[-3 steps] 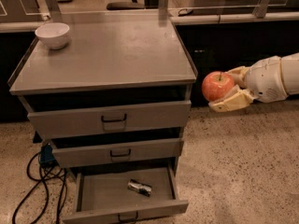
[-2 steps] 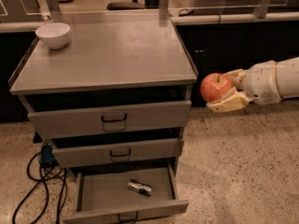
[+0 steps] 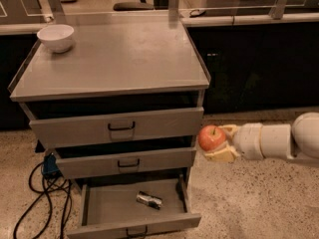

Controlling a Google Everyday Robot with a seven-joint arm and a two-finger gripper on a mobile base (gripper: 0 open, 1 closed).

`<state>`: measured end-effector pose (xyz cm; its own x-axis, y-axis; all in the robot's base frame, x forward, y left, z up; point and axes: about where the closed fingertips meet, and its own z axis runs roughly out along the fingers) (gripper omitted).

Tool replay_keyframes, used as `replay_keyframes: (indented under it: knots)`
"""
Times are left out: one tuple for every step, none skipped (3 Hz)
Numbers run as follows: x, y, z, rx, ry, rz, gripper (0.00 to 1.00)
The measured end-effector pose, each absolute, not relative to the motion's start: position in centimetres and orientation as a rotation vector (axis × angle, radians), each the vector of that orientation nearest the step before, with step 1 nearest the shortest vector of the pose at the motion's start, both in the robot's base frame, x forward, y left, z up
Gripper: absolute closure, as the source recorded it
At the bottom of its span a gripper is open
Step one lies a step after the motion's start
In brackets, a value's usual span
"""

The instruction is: Place apple into bottom drawer

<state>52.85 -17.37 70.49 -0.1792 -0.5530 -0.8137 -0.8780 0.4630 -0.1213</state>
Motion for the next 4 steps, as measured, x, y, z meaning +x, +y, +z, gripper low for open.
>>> replay_keyframes:
  knots:
    - [49.2, -15.5, 61.7, -1.251, 1.98, 0.554, 1.0]
    - [49.2, -15.5, 61.7, -1.251, 1.98, 0.554, 1.0]
    - [48.7, -14.6, 57.7, -1.207, 1.963, 0.616, 1.0]
    - [49.2, -12.3, 52.7, -1.141, 1.881, 0.753, 1.0]
